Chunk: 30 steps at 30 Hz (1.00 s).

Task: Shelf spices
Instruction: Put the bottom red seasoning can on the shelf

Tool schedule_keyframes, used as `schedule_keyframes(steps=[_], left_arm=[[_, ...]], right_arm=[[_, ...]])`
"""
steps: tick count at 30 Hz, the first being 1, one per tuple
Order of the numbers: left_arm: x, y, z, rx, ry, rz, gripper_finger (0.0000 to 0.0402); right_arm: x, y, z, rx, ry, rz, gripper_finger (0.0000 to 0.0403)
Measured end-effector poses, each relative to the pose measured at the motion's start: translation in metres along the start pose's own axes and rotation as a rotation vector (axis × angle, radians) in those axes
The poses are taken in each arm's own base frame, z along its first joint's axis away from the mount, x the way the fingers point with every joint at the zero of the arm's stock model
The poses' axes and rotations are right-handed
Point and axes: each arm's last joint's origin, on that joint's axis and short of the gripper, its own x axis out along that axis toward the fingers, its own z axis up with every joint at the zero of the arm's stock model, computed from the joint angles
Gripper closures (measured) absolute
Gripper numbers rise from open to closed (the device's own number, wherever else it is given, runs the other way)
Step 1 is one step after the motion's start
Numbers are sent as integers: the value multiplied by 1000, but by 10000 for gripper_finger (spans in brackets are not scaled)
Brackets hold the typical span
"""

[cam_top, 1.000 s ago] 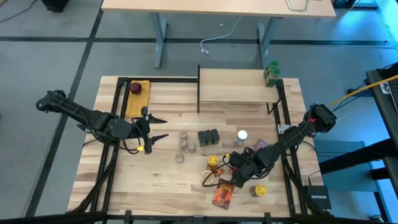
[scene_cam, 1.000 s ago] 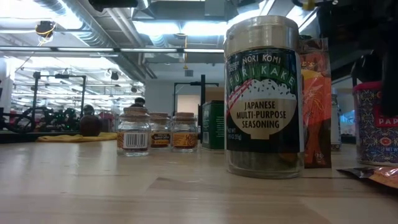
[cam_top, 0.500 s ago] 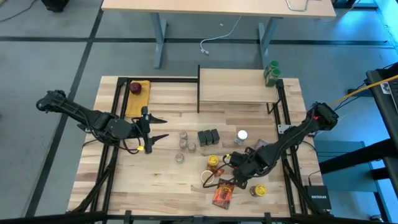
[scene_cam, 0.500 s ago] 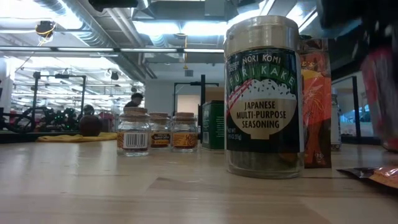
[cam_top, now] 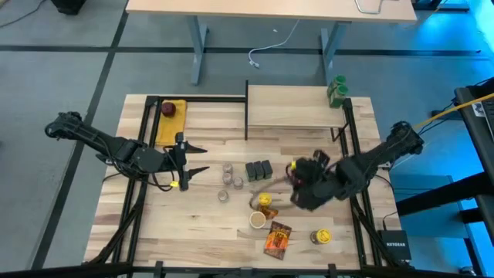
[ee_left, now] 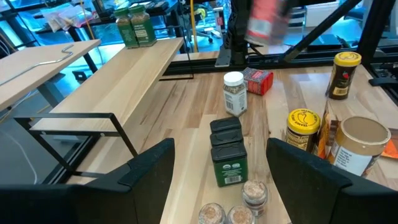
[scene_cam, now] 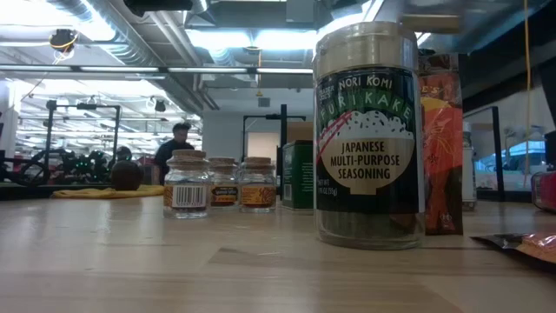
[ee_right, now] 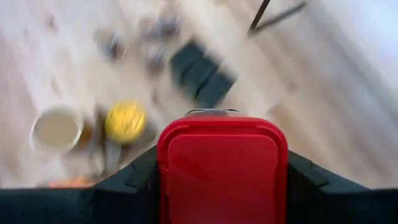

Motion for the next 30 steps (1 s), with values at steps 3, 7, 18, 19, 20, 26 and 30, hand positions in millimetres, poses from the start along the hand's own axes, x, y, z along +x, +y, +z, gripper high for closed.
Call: schedule_keyframes(steps=[3, 7, 18, 19, 20, 26, 30], left_arm=[[0, 0, 0, 1, 0, 0, 153], [0, 0, 0, 1, 1, 0, 153], [0, 0, -2, 11, 18, 1, 153], [0, 0, -2, 10, 18, 1, 153], [0, 0, -2, 10, 18, 1, 153], [0, 0, -2, 7, 18, 1, 153], [0, 0, -2, 7, 18, 0, 153]], right_arm=[[-3, -15, 27, 16, -55, -24, 191], [8, -51, 57, 38, -36, -129, 191], [45, -158, 109, 247, 38, -248, 191], [47, -164, 114, 264, 19, -235, 191], [50, -170, 118, 281, -2, -222, 191], [69, -196, 141, 404, -88, -148, 191], [82, -217, 138, 482, 2, -218, 191]])
